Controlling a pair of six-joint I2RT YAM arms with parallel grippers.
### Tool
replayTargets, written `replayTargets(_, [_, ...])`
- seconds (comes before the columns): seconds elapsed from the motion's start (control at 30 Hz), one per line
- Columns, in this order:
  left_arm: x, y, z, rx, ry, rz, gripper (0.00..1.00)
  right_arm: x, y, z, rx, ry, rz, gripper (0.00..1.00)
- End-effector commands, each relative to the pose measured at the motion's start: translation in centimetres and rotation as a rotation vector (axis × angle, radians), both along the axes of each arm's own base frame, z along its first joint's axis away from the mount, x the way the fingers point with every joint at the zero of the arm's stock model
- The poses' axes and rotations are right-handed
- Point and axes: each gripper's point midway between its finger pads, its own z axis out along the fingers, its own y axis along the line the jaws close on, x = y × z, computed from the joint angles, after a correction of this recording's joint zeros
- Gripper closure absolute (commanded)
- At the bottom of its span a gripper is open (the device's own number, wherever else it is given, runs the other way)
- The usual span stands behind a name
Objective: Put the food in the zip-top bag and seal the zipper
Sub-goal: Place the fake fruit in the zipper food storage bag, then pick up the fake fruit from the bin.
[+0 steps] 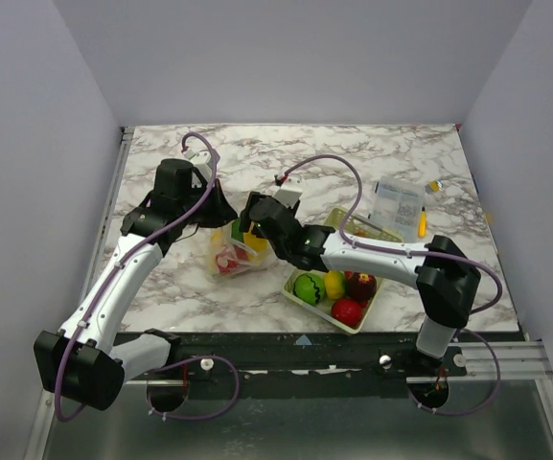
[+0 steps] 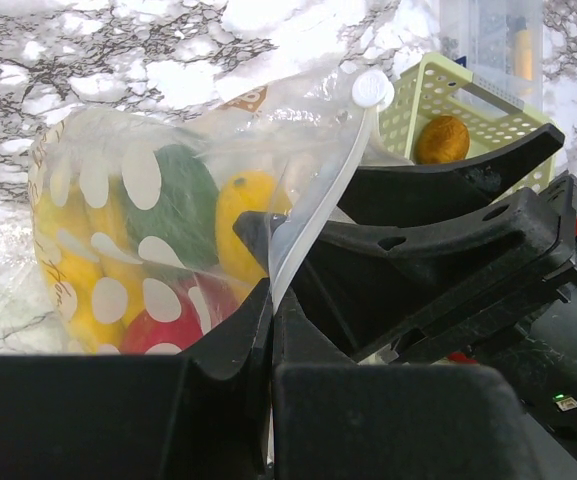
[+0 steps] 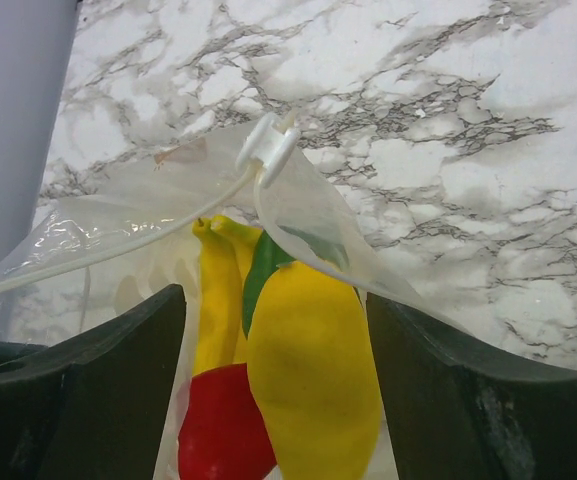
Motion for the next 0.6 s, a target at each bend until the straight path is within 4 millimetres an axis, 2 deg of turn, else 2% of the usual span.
replayTargets(0.0, [0.1, -0.1, 0.5, -0.02, -0.013, -0.004, 1.0, -0.6, -0.9, 1.7, -0.057, -0.011, 0.021, 0.24])
replayTargets(0.1, [0.1, -0.1, 0.4, -0.016, -0.014, -0.002, 1.0, -1.3, -1.0, 2.6, -0.072, -0.012, 0.07, 0.24])
replayTargets(0.27, [0.2, 0.0, 0.2, -0.013, -0.006, 0.0, 1.0, -2.9, -2.0, 2.7, -0.12, 0.042, 0.127, 0.28])
replayTargets(0.57, [0.5, 0.1, -0.2, -0.003, 0.005, 0.009, 1.0, -6.4, -6.0, 5.7, -0.11, 0.04, 0.209, 0.27])
